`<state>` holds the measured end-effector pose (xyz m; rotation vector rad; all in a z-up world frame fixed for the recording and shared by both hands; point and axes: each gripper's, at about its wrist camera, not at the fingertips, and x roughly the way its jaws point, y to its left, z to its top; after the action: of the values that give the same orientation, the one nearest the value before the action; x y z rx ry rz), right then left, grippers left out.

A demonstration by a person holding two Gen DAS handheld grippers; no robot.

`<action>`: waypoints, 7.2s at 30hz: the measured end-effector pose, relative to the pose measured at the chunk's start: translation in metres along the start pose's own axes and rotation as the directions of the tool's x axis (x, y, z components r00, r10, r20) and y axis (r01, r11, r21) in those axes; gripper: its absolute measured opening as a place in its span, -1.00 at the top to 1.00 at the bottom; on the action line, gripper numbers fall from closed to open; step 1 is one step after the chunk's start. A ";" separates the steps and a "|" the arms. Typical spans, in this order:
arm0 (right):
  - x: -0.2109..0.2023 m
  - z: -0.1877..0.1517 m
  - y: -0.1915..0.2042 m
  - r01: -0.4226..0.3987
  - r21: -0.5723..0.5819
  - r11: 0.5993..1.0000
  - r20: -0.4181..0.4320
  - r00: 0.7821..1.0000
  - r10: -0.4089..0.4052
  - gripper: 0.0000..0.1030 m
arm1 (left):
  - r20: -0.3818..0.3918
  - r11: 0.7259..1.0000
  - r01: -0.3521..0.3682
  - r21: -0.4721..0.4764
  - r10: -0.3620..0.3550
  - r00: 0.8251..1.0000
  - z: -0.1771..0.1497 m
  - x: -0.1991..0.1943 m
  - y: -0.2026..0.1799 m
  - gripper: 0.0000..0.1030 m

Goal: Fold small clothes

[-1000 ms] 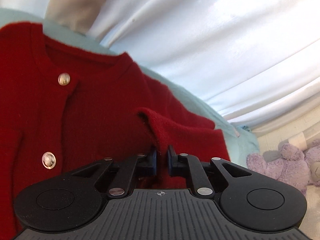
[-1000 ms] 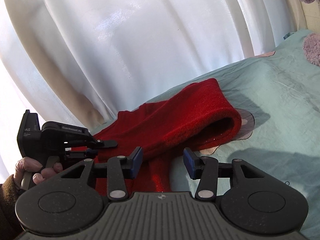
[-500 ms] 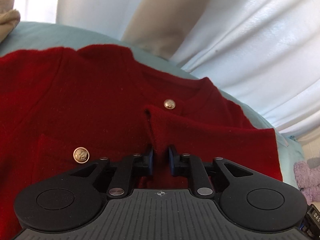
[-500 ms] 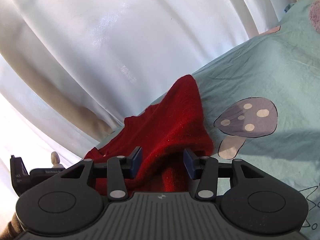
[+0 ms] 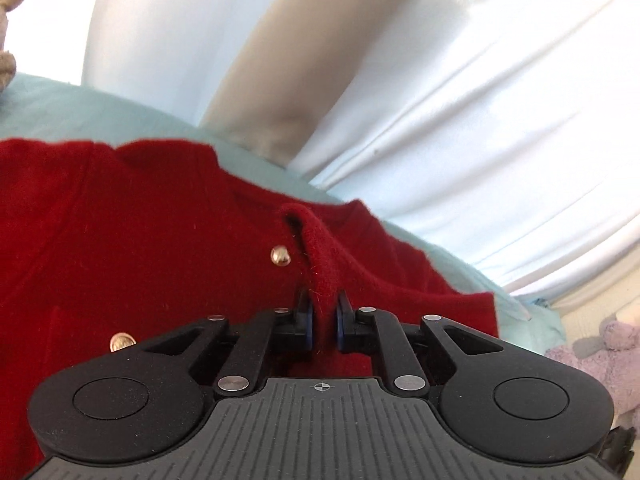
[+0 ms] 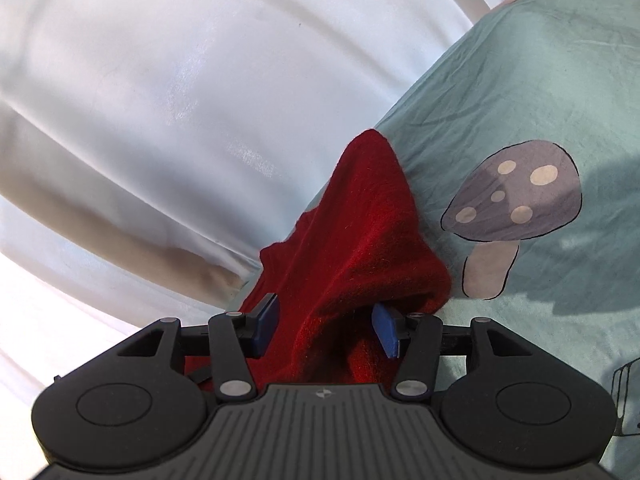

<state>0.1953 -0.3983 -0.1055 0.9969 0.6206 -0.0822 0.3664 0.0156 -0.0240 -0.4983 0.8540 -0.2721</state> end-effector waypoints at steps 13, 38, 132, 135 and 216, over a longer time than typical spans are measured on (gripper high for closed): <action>0.024 -0.004 0.005 0.066 -0.033 0.997 0.001 0.998 -0.066 0.19 | 0.066 0.985 -0.173 -0.015 0.174 0.983 0.012 -0.035 0.035 0.76; 0.015 -0.046 0.077 0.321 -0.670 0.669 0.106 0.934 -0.342 0.64 | 0.002 0.954 -0.297 -0.032 0.298 0.955 -0.017 -0.028 0.085 -0.20; 0.008 -0.141 0.180 0.096 -0.796 0.598 -0.017 0.984 -0.180 -0.37 | 0.469 0.946 -0.175 -0.271 0.289 0.835 -0.021 -0.161 0.083 0.53; 0.003 -0.134 0.178 0.083 -0.782 0.617 -0.028 0.985 -0.169 -0.39 | 0.341 0.966 -0.191 -0.172 0.241 0.909 -0.045 -0.125 0.059 -0.13; 0.092 -0.034 0.141 -0.007 -0.434 0.901 -0.223 0.970 -0.100 0.81 | 0.086 0.856 -0.503 -0.116 0.514 0.854 -0.041 -0.110 0.140 0.60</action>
<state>0.3035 -0.2734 -0.0600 0.5606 0.8435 0.1338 0.2690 0.1691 -0.0484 -0.3481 0.8569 0.2849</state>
